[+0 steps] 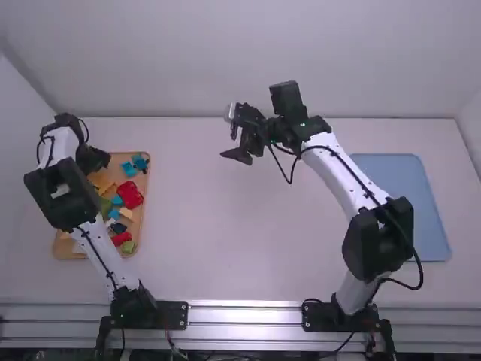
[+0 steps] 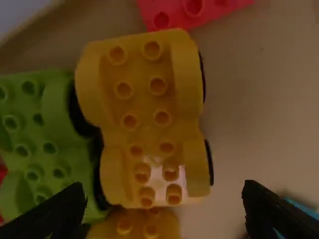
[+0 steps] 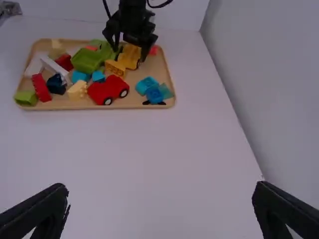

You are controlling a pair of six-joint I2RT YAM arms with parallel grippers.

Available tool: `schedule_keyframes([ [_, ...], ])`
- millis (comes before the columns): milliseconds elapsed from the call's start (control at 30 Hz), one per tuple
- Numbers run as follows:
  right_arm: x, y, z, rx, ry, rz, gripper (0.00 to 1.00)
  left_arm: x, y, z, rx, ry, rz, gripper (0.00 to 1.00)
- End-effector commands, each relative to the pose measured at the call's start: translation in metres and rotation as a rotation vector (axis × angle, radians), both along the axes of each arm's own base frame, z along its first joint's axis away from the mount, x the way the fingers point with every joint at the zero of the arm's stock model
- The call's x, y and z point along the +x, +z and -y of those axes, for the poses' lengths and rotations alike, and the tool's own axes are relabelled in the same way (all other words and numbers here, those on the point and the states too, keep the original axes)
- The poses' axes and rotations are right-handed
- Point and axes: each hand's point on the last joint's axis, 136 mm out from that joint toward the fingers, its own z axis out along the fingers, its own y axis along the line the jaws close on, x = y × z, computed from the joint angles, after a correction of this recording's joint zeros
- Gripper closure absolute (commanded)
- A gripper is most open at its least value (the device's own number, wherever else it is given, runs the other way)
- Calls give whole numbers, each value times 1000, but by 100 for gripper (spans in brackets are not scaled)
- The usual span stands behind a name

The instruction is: Assemble lego blocks to make yellow taxi

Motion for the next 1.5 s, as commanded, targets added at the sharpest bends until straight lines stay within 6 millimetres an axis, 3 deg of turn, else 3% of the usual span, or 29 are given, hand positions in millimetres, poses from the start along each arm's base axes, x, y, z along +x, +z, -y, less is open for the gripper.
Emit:
schedule_keyframes([
  [0,0,12,-3,16,7,23,1,-4,-4,-2,9,37,-7,18],
  [333,-1,7,-2,8,14,25,1,9,-12,-3,11,42,58,23],
  [533,0,8,-3,10,14,30,1,3,-25,0,-1,58,46,19],
  [767,0,8,-3,9,17,37,1,-2,-27,7,-34,66,29,14],
  [833,0,8,-3,9,17,37,1,-2,-28,7,-36,71,31,19],
  [967,-1,8,-3,8,18,34,1,0,-31,3,-15,117,45,43],
  [1067,-1,7,-2,8,15,27,1,1,-31,2,-12,145,56,44],
  [1233,0,8,-2,15,2,9,1,5,-6,3,-5,53,73,46],
  [1367,-1,10,-2,25,-4,-13,1,-6,37,5,30,31,86,54],
  [1467,-1,10,-2,23,-4,-17,1,-10,69,15,65,-9,131,55],
])
